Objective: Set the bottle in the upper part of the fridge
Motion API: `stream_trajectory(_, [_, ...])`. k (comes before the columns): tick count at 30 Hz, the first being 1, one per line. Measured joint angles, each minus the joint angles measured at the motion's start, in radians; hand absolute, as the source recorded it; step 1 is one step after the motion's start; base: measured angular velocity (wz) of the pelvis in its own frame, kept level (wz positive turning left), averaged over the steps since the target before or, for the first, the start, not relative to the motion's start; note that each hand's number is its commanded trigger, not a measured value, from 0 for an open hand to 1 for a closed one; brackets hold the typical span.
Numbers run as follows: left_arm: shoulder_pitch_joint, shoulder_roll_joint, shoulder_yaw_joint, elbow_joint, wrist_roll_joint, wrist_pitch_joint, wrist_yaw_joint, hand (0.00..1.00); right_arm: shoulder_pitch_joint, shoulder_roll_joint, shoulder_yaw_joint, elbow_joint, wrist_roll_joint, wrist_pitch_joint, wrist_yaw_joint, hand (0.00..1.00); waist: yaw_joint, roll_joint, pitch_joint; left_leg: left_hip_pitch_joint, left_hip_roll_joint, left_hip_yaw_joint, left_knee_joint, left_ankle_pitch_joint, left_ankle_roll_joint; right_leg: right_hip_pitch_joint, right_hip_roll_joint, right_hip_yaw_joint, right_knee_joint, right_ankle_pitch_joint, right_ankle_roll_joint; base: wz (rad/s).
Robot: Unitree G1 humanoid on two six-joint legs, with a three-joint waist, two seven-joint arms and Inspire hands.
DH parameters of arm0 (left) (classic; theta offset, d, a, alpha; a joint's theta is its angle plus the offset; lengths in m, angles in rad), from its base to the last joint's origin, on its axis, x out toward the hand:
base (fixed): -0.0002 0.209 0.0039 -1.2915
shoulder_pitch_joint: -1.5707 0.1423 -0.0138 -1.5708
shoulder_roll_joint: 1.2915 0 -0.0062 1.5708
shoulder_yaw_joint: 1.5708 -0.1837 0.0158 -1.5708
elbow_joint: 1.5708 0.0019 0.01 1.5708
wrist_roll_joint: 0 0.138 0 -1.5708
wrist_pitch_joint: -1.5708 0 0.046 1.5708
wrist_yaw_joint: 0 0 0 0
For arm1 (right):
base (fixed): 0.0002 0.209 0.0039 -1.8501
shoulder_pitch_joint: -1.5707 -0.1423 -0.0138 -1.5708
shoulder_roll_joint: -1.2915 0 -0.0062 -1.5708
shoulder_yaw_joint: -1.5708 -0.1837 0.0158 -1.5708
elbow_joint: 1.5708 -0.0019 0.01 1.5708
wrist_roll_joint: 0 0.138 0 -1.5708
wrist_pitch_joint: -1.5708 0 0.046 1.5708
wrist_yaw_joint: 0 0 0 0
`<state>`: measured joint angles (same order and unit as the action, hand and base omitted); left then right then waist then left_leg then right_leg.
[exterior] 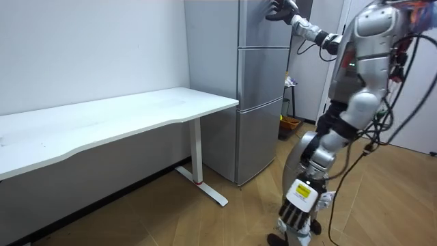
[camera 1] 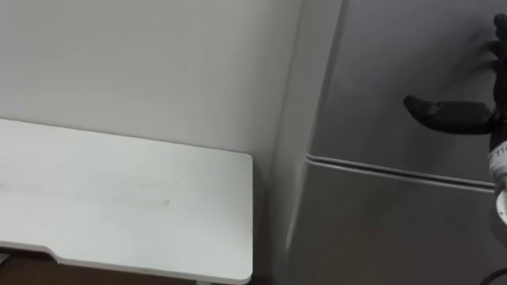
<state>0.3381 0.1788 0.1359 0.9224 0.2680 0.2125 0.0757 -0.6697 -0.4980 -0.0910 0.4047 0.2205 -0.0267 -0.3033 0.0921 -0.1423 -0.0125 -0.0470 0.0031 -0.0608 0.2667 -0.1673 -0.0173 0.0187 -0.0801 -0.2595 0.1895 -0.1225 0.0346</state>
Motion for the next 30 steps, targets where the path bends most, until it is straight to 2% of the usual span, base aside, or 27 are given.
stream_trajectory(2, [0.002, 0.001, 0.000, -0.003, 0.000, 0.001, 0.000, 0.00, -0.022, -0.024, 0.012, 0.022, 0.050, 0.016, 0.001, 0.00, 0.002, 0.000, -0.0003, -0.012, 0.000, -0.007, 0.000, 0.002, -0.004, -0.001, -0.004, -0.017, -0.003, 0.000, 0.000, 0.22])
stream_trajectory(3, [0.003, 0.004, 0.002, -0.004, -0.001, 0.004, 0.001, 0.00, -0.023, -0.036, 0.014, 0.024, 0.084, 0.037, 0.006, 0.00, 0.004, 0.001, -0.0002, -0.014, 0.001, -0.008, 0.001, 0.004, -0.006, 0.000, -0.004, -0.015, -0.004, 0.000, 0.000, 0.25])
stream_trajectory(6, [-0.001, 0.005, 0.006, -0.005, -0.001, 0.007, 0.001, 0.00, -0.022, -0.039, 0.013, 0.020, 0.155, 0.072, 0.009, 0.00, 0.015, 0.005, -0.0007, -0.013, 0.002, -0.008, 0.001, 0.004, -0.007, -0.001, -0.007, -0.015, -0.003, 0.000, -0.001, 0.14])
stream_trajectory(8, [0.001, 0.005, 0.005, -0.012, -0.002, 0.008, 0.002, 0.00, -0.022, -0.038, 0.014, 0.006, 0.179, 0.081, 0.008, 0.00, 0.019, 0.011, -0.0035, -0.022, 0.002, -0.008, 0.000, 0.006, -0.010, -0.011, -0.010, -0.020, -0.005, 0.000, -0.001, -0.02])
stream_trajectory(10, [0.001, 0.005, 0.005, -0.019, -0.002, 0.009, 0.011, 0.00, -0.019, -0.037, 0.016, -0.030, 0.209, 0.094, -0.001, 0.00, 0.018, 0.018, -0.0060, -0.036, 0.003, 0.000, -0.001, 0.010, -0.015, -0.019, -0.020, -0.043, -0.004, 0.002, -0.004, 0.00])
stream_trajectory(12, [0.001, 0.005, 0.003, -0.020, -0.003, 0.009, 0.031, 0.00, -0.005, -0.036, 0.020, -0.068, 0.239, 0.094, 0.001, 0.00, 0.009, 0.024, -0.0050, -0.036, 0.002, 0.005, -0.003, 0.013, -0.014, -0.010, -0.017, -0.042, -0.004, 0.003, -0.005, 0.18])
stream_trajectory(14, [0.002, 0.010, 0.000, -0.025, -0.023, 0.008, 0.041, 0.00, 0.051, -0.035, 0.019, -0.148, 0.250, 0.092, -0.003, 0.00, -0.007, 0.030, -0.0019, -0.029, 0.009, 0.017, -0.003, 0.035, -0.005, -0.001, -0.021, -0.040, -0.004, 0.003, -0.005, 0.35])
stream_trajectory(15, [0.004, 0.011, -0.002, -0.028, -0.037, 0.008, 0.047, 0.00, 0.101, -0.034, 0.019, -0.207, 0.250, 0.092, -0.005, 0.00, -0.006, 0.034, -0.0054, -0.026, 0.022, 0.051, 0.002, 0.041, -0.005, 0.003, -0.022, -0.037, -0.001, 0.003, -0.005, 0.13])
stream_trajectory(16, [0.004, 0.010, -0.003, -0.028, -0.041, 0.008, 0.047, 0.00, 0.138, -0.027, 0.019, -0.256, 0.249, 0.092, -0.006, 0.00, -0.004, 0.040, -0.0067, -0.024, 0.025, 0.061, 0.002, 0.044, -0.006, 0.003, -0.022, -0.032, 0.000, 0.003, -0.005, 0.00])
stream_trajectory(18, [0.003, 0.010, -0.003, -0.028, -0.041, 0.007, 0.052, 0.00, 0.173, -0.008, 0.019, -0.296, 0.250, 0.093, -0.007, 0.00, -0.003, 0.044, -0.0037, -0.018, 0.020, 0.061, 0.001, 0.046, -0.009, 0.001, -0.013, -0.015, -0.002, 0.006, -0.001, -0.20])
stream_trajectory(22, [0.003, 0.009, -0.001, -0.023, -0.041, -0.007, 0.075, 0.00, 0.242, 0.006, 0.012, -0.375, 0.249, 0.093, -0.021, 0.00, -0.013, 0.046, 0.0000, -0.003, 0.008, 0.068, -0.001, 0.050, 0.009, 0.006, -0.004, 0.044, -0.003, 0.034, 0.006, -0.14])
stream_trajectory(23, [0.003, 0.005, 0.000, -0.019, -0.041, -0.015, 0.076, 0.00, 0.272, 0.012, -0.009, -0.409, 0.250, 0.086, -0.022, 0.00, -0.017, 0.049, 0.0038, 0.014, 0.004, 0.069, -0.010, 0.044, 0.017, 0.019, -0.005, 0.049, -0.005, 0.031, 0.011, -0.04])
stream_trajectory(27, [0.008, -0.009, 0.004, -0.021, -0.043, -0.026, 0.091, 0.00, 0.343, 0.023, -0.083, -0.477, 0.252, 0.079, -0.026, 0.00, -0.040, 0.048, 0.0065, 0.041, -0.001, 0.074, -0.046, 0.036, 0.019, 0.039, -0.005, 0.058, -0.022, 0.018, 0.019, -0.03])
stream_trajectory(30, [0.015, -0.012, 0.001, -0.020, -0.043, -0.033, 0.101, 0.00, 0.391, 0.026, -0.107, -0.526, 0.254, 0.063, -0.061, 0.00, -0.063, 0.048, 0.0121, 0.045, -0.001, 0.077, -0.062, 0.035, 0.023, 0.046, -0.003, 0.059, -0.027, 0.018, 0.010, -0.04])
